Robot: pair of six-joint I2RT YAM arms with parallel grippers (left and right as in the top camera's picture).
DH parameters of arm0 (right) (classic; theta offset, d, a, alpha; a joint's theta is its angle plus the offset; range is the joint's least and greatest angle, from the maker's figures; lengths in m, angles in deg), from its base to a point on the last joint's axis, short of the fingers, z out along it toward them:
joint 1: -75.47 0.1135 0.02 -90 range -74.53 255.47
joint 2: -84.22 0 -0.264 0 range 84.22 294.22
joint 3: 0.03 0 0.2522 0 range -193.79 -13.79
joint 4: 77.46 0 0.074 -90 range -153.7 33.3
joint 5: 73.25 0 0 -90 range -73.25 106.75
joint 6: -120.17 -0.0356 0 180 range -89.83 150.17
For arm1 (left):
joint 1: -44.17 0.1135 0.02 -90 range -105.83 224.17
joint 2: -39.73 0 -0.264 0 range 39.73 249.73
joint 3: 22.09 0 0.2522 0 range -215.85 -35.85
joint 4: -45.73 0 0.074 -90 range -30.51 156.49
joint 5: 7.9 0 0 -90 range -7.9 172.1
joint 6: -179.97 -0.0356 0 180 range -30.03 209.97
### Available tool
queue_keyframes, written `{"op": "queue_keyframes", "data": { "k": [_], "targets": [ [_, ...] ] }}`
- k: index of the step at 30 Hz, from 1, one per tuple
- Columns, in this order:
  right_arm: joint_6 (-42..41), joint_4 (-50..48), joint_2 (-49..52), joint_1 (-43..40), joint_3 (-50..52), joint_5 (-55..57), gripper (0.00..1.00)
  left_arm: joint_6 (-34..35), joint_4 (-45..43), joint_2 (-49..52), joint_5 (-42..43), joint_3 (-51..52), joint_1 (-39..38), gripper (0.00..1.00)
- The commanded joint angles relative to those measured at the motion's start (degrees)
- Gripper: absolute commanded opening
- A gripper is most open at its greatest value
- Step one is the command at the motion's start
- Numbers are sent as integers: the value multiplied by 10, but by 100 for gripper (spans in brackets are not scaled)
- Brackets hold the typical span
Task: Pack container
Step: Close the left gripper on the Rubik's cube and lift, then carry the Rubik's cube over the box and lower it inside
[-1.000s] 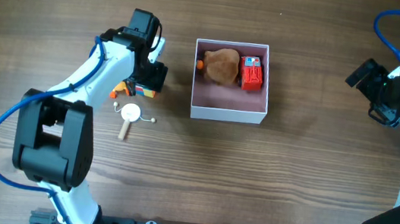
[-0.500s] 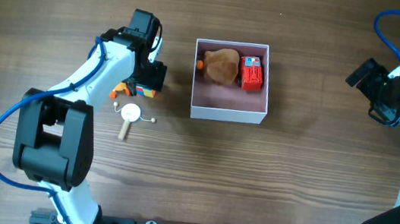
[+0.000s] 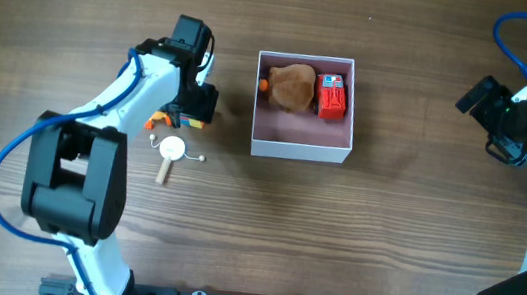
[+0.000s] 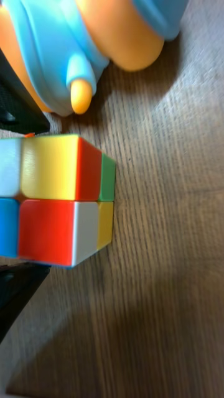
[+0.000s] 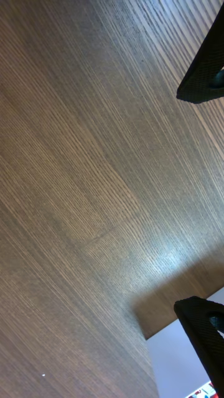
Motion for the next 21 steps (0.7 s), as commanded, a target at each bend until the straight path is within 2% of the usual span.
{"op": "queue_keyframes", "data": {
  "k": [1, 4, 9, 14, 21],
  "targets": [
    [-8, -3, 6, -1, 0, -3, 100, 2, 6, 20, -7, -3, 1, 57],
    [-8, -3, 6, -1, 0, -3, 100, 2, 6, 20, -8, -4, 1, 46],
    [-8, -3, 6, -1, 0, -3, 100, 2, 12, 13, -7, -5, 1, 37],
    [-8, -3, 6, -1, 0, -3, 100, 2, 56, -14, -7, -39, -5, 38],
    [-8, -3, 6, -1, 0, -3, 100, 4, 138, -59, 10, -115, -48, 45]
  ]
}}
